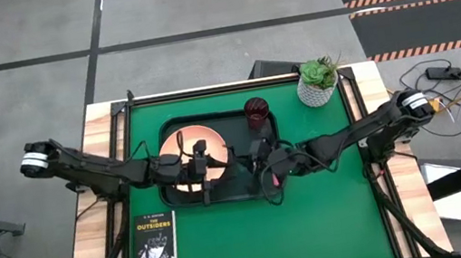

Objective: Pick and place plate/cup/fork/spoon on tray
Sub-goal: Adjust the blue spoon on the black tray

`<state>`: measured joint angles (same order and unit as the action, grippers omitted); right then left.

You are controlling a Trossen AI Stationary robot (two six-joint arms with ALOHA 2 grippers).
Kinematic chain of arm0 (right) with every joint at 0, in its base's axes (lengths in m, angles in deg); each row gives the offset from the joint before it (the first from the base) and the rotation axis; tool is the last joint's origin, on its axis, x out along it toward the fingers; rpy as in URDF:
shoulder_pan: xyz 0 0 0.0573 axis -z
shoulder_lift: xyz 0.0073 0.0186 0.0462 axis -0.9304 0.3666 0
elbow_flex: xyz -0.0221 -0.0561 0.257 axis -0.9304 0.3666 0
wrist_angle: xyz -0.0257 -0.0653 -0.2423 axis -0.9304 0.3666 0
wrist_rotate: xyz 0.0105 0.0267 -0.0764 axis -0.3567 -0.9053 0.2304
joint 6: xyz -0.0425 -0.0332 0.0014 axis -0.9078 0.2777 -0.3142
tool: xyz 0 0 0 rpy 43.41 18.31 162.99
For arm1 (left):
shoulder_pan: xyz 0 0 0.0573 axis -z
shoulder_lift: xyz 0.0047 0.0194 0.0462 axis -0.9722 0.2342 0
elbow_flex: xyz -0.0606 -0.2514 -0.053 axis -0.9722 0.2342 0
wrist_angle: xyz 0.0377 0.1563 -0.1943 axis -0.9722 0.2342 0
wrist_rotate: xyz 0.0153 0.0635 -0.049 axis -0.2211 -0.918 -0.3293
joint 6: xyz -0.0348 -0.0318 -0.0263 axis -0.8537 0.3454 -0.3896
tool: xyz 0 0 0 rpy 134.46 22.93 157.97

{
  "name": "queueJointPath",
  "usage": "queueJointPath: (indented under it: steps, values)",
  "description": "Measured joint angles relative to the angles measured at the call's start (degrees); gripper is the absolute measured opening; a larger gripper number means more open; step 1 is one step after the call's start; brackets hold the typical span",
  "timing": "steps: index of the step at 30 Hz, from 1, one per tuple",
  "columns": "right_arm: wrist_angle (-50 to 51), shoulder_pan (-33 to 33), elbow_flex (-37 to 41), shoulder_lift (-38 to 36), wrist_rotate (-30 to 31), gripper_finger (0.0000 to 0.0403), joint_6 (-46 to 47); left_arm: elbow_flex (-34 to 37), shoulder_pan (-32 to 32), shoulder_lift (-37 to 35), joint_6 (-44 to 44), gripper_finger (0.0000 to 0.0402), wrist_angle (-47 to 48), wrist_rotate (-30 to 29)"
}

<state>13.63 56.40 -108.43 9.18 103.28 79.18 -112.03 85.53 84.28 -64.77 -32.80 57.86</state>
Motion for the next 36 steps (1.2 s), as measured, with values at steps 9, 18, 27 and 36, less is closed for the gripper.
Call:
queueJointPath:
  steps: [9,18,27,36]
  values:
    - [8.1,7.9,1.2,-0.8,-15.0,0.0008,13.5,0.1,0.0,-10.3,-0.2,0.0151,14.6,0.0]
    - [-2.5,12.2,12.4,-0.2,-18.7,0.0008,22.7,1.4,0.1,-18.2,-1.9,0.0150,21.3,-0.1]
    - [-24.8,12.6,22.5,5.0,-18.7,0.0008,31.0,4.8,0.2,-22.9,-1.8,0.0150,15.9,-0.2]
    - [-33.0,11.8,22.2,14.2,-14.2,0.0008,34.6,4.8,0.2,-23.3,-1.8,0.0150,16.1,-0.2]
